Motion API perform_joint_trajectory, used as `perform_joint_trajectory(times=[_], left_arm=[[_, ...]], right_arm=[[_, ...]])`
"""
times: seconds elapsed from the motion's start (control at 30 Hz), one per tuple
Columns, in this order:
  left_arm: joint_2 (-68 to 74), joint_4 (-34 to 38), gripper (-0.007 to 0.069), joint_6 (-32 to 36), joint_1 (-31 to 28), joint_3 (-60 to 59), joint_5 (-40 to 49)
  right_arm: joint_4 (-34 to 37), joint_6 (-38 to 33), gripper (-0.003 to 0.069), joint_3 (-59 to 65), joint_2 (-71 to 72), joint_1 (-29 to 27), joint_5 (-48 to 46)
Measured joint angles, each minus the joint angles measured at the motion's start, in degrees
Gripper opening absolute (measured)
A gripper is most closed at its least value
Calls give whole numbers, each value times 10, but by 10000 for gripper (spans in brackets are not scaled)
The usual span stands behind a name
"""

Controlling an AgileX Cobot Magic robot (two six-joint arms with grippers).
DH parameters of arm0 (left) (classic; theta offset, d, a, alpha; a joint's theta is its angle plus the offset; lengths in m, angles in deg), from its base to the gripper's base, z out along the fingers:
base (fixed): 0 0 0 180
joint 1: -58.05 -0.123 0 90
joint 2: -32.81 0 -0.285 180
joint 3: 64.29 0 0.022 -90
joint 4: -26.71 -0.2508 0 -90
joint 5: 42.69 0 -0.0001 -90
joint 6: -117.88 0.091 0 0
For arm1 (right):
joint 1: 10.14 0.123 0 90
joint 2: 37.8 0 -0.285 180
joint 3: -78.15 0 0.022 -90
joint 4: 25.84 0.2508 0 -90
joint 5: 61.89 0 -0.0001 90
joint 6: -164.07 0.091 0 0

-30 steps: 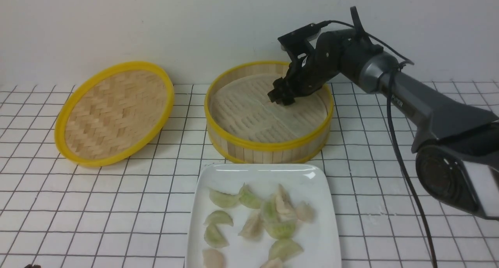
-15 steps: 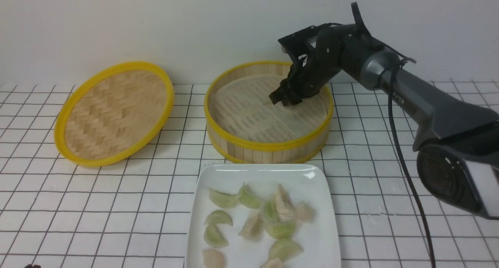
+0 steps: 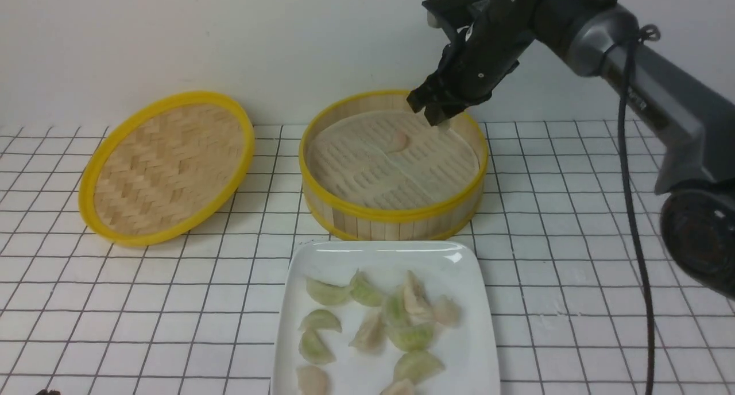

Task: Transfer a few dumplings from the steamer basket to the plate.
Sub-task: Use the right arm to put the dumpling into the plate

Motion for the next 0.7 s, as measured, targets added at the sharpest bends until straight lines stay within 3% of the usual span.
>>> perform_joint_trajectory(times=[0.23,0.47,0.7], left_arm=[[0,0,-6,0,0,0,0],[0,0,-6,0,0,0,0],[0,0,-6,0,0,0,0]], right_arm=[[64,-9,167,279,188,36,1],[53,-8,168,381,164,81,2],[47,-2,330,375,148,83,8]])
